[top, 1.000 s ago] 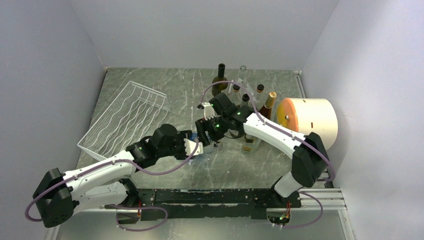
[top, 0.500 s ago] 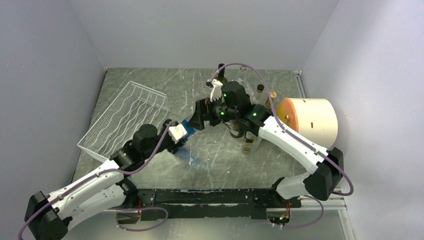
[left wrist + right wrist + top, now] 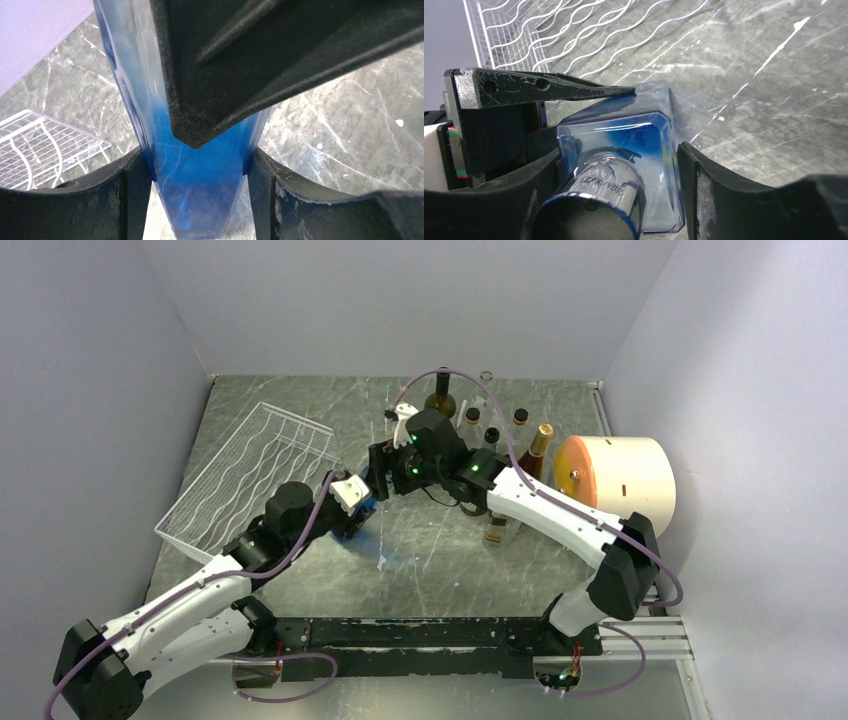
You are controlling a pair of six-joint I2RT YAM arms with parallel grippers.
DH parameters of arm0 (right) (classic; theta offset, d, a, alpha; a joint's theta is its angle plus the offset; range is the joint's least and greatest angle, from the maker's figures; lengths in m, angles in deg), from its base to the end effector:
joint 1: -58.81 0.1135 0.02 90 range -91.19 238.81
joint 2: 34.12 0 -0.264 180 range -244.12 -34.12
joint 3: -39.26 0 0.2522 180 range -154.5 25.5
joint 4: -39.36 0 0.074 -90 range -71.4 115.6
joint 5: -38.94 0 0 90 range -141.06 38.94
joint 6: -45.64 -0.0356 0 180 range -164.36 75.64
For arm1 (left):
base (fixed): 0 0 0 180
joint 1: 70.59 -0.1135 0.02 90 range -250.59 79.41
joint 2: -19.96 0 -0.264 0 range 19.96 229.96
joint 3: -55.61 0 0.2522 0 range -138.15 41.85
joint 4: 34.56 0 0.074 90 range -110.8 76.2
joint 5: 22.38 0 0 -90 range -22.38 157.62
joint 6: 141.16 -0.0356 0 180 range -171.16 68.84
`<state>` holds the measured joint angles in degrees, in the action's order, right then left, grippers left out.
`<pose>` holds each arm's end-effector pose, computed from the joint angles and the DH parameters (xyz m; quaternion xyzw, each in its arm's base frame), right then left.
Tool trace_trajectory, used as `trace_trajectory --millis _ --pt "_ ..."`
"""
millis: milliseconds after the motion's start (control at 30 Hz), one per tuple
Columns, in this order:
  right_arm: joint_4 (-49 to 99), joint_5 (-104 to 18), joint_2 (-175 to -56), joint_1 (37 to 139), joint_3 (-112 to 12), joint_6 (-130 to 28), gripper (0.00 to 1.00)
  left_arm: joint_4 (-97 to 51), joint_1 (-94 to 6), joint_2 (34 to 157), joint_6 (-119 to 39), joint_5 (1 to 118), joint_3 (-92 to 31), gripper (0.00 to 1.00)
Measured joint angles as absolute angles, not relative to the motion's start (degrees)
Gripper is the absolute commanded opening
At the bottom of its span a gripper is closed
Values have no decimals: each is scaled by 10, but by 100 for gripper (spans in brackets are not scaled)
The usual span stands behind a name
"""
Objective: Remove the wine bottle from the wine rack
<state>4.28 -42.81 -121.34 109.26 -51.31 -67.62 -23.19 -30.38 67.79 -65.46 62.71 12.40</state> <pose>0.2201 0.2746 0.3345 -0.2388 0.8386 0.3415 0.3509 0.1503 -0.1310 0.2587 0.3883 0.6975 -0.1681 0.5784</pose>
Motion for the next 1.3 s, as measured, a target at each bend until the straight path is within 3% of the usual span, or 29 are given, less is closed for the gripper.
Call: trace_trajectory --millis 33,67,133,167,367,833,1033,1167,1300 --pt "42 -432 -1214 1094 -515 -669 30 -232 -306 678 -652 624 123 81" --pt "39 -438 -1214 1095 -518 -661 21 -233 -307 678 -649 621 123 99" --pt "28 -452 -1215 1097 -527 -659 3 -242 -307 677 -648 621 123 99" --pt "16 -466 -1219 1098 -538 -656 0 -250 -308 673 -644 621 123 99" --pt "-79 -551 -1261 1077 -632 -622 0 -291 -308 632 -639 636 122 99" --pt "-130 -604 -1288 981 -679 -570 0 -308 -308 582 -640 701 122 100" --pt "-124 -606 -1293 981 -681 -565 30 -309 -308 574 -640 716 122 99" --pt "-120 -607 -1293 981 -679 -563 60 -309 -309 573 -640 719 122 99" --pt "-120 -606 -1293 981 -679 -561 73 -309 -313 575 -640 719 122 99"
